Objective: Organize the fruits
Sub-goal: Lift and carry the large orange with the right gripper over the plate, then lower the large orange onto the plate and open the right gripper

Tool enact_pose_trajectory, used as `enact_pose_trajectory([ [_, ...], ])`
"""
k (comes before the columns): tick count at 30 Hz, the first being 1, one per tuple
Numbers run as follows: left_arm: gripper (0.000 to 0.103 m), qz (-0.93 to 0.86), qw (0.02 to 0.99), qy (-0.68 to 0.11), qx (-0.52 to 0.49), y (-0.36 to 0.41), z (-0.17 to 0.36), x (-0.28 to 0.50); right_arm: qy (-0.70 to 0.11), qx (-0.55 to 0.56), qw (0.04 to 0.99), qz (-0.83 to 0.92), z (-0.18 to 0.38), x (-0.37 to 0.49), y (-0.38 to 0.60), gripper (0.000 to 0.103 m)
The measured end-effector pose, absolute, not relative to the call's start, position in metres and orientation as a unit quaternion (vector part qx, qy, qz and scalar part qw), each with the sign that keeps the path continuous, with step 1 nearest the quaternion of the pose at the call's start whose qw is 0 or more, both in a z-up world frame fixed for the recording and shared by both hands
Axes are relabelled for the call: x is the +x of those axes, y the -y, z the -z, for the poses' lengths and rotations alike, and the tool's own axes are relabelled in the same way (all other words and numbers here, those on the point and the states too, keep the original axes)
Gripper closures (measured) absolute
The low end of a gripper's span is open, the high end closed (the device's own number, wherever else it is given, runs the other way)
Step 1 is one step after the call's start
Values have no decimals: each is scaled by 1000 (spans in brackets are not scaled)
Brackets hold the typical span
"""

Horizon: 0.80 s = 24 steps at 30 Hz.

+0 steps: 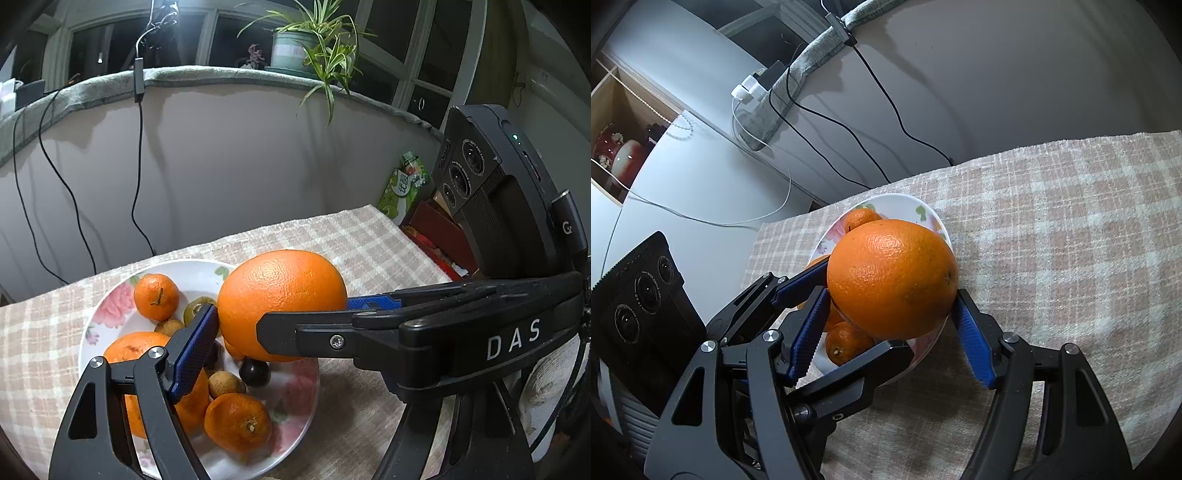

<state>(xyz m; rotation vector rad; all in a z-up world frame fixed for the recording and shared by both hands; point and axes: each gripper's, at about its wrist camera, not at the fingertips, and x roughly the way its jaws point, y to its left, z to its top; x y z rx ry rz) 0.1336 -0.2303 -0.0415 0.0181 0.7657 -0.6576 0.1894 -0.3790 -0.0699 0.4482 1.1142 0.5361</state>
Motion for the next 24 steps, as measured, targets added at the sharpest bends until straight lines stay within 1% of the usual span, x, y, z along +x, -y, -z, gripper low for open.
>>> enact_pose_trajectory([
  [7,25,314,871,-378,9,231,45,136,-522,206,791,-246,72,190,375,32],
  [12,25,311,876,-368,25,233,40,132,-519,207,794,-241,72,191,377,32],
  [24,24,303,885,-354,24,218,27,120,-496,193,812,-237,53,181,378,32],
])
